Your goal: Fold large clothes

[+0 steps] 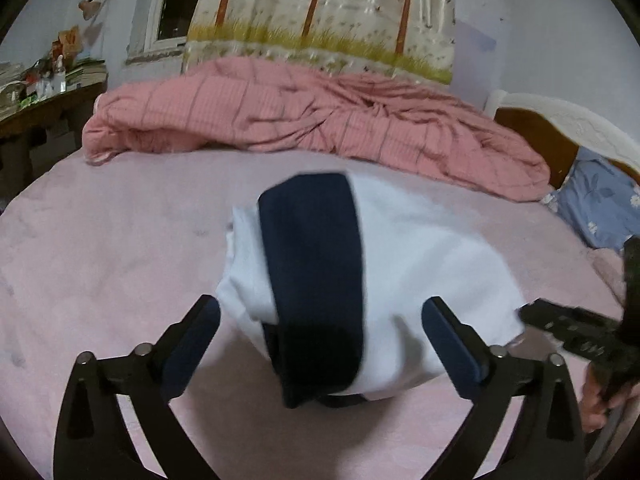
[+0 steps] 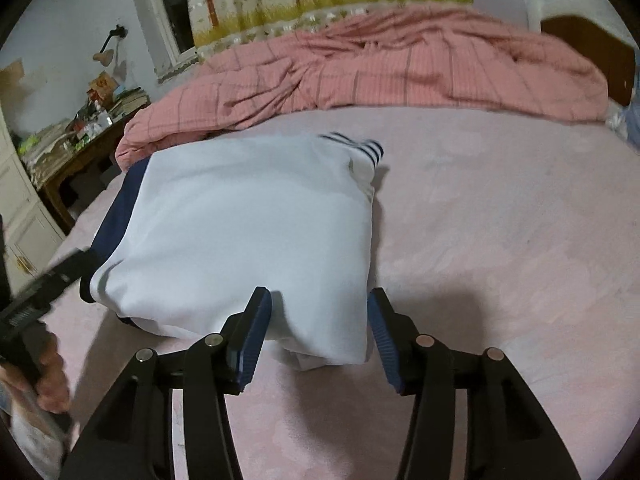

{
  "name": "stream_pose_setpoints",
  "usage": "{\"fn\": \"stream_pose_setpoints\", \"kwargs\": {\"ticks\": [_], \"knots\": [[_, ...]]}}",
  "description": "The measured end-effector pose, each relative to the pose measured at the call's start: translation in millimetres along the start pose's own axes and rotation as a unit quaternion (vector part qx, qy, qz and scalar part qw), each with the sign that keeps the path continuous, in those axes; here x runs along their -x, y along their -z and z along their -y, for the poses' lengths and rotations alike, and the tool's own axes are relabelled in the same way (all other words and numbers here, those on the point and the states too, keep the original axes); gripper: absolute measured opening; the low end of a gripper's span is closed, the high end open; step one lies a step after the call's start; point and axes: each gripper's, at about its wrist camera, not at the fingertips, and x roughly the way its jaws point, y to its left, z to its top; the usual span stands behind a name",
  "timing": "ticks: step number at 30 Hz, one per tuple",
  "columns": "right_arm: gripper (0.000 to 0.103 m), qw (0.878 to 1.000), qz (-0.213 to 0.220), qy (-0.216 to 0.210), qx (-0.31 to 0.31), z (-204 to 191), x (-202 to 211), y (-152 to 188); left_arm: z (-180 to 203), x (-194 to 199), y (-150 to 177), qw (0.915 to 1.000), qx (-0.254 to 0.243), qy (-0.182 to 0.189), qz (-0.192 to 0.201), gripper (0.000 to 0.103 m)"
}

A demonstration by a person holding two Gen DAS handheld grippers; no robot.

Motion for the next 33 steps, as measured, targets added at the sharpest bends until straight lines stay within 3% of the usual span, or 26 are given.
{"fn": "stream_pose_setpoints", "kwargs": {"ticks": [2, 7, 11, 14, 17, 18, 20, 21, 23, 25, 28, 31, 33], "knots": [[0.054, 1.0, 0.003, 0.006, 0.002, -1, 3, 1, 3, 6, -5, 0.9999, 0.007, 0.015, 0.004, 0.103], [0.076, 1.0, 0.024, 0.018, -0.005, 3, 12, 3, 8, 4, -11, 0.9994, 0.017, 0.03, -0.007, 0.103], [0.086, 0.998, 0.053, -0.012, -0.01, 12, 22, -3, -7, -6, -8, 0.9951, 0.066, 0.07, -0.024, 0.103], [0.088, 0.995, 0.059, -0.059, -0.062, 35, 20, -13, -29, -21, -2, 0.9859, 0.136, 0.088, -0.044, 0.103], [0.09, 0.983, 0.049, -0.096, -0.149, 67, 3, -21, -43, -43, 8, 0.9701, 0.18, 0.14, -0.083, 0.102], [0.09, 0.981, 0.038, -0.089, -0.168, 73, -5, -23, -43, -51, 12, 0.9687, 0.177, 0.141, -0.103, 0.102], [0.09, 0.986, 0.019, -0.028, -0.161, 76, -18, -24, -48, -60, 21, 0.9703, 0.186, 0.105, -0.114, 0.1], [0.09, 0.988, 0.021, -0.027, -0.151, 74, -21, -24, -53, -65, 26, 0.9626, 0.203, 0.133, -0.12, 0.1], [0.09, 0.983, 0.001, -0.09, -0.16, 73, -31, -23, -61, -80, 37, 0.9344, 0.252, 0.204, -0.148, 0.101], [0.09, 0.974, -0.03, -0.148, -0.168, 70, -46, -22, -54, -82, 36, 0.9382, 0.232, 0.208, -0.15, 0.102], [0.09, 0.975, -0.046, -0.159, -0.15, 64, -65, -19, -47, -87, 35, 0.9318, 0.239, 0.225, -0.155, 0.102], [0.09, 0.953, -0.063, -0.223, -0.194, 77, -83, -17, -44, -95, 33, 0.9325, 0.245, 0.221, -0.146, 0.103], [0.09, 0.952, -0.06, -0.236, -0.187, 73, -92, -13, -37, -100, 29, 0.9369, 0.238, 0.211, -0.145, 0.102]]}}
